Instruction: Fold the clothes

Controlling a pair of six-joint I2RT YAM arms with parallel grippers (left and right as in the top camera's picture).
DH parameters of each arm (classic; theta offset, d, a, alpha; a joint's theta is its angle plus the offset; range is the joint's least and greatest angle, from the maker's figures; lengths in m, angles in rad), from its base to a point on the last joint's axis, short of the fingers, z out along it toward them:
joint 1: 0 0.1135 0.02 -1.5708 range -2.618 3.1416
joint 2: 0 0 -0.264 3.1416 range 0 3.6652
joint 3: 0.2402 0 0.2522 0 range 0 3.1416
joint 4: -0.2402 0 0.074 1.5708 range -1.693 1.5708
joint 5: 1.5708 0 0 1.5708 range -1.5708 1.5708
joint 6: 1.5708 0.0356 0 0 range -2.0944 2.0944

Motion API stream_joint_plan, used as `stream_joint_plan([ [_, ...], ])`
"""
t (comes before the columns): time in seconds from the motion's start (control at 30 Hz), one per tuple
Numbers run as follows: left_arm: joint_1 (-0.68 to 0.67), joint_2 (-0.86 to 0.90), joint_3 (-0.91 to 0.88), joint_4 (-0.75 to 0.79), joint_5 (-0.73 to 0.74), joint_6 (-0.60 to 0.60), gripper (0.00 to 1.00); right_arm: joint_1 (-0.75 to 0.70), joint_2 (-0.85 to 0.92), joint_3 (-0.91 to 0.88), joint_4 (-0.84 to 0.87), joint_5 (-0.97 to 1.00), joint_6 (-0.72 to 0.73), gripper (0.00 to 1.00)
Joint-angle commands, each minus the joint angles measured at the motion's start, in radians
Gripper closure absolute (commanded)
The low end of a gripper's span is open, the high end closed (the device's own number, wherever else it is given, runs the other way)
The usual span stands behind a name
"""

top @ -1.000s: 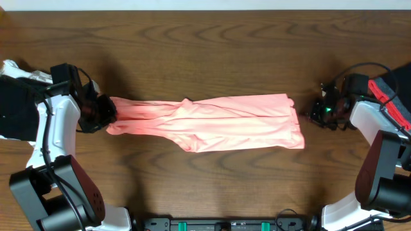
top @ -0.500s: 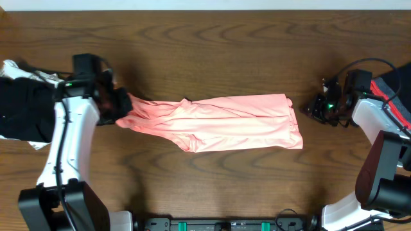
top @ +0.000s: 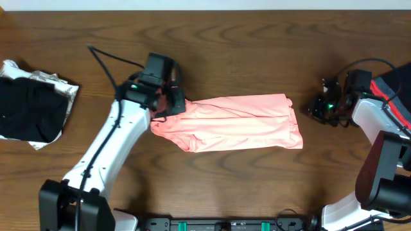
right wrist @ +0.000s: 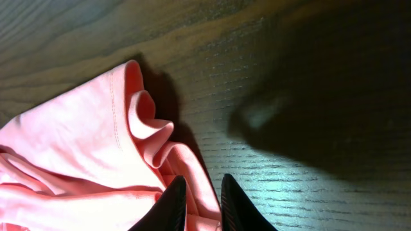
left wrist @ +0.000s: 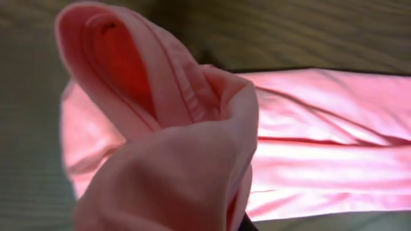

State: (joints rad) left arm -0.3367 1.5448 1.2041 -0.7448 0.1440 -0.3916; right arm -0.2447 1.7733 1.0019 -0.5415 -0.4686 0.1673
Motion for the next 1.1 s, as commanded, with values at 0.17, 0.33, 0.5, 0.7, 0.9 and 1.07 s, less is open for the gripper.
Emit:
stream_joint_plan([
  [0.17, -0.153, 0.028, 0.023, 0.044, -0.086, -0.102, 0.94, -0.010, -0.018, 0.018, -0.005, 0.001, -0.019, 0.82],
  [0.33, -0.227, 0.092, 0.023, 0.072, -0.085, -0.105, 0.94, -0.010, -0.018, 0.018, -0.005, 0.001, -0.019, 0.82],
  [0.5, -0.287, 0.153, 0.023, 0.116, -0.084, -0.105, 0.94, -0.010, -0.018, 0.018, -0.005, 0.001, -0.019, 0.83],
  [0.7, -0.356, 0.200, 0.023, 0.180, -0.085, -0.105, 0.94, -0.010, -0.018, 0.018, -0.005, 0.001, -0.019, 0.83],
  [0.9, -0.385, 0.251, 0.023, 0.194, -0.082, -0.121, 0.94, -0.010, -0.018, 0.018, -0.008, 0.001, -0.019, 0.83],
  [1.07, -0.391, 0.260, 0.023, 0.218, -0.073, -0.122, 0.55, -0.010, -0.018, 0.018, -0.008, 0.001, -0.019, 0.84],
])
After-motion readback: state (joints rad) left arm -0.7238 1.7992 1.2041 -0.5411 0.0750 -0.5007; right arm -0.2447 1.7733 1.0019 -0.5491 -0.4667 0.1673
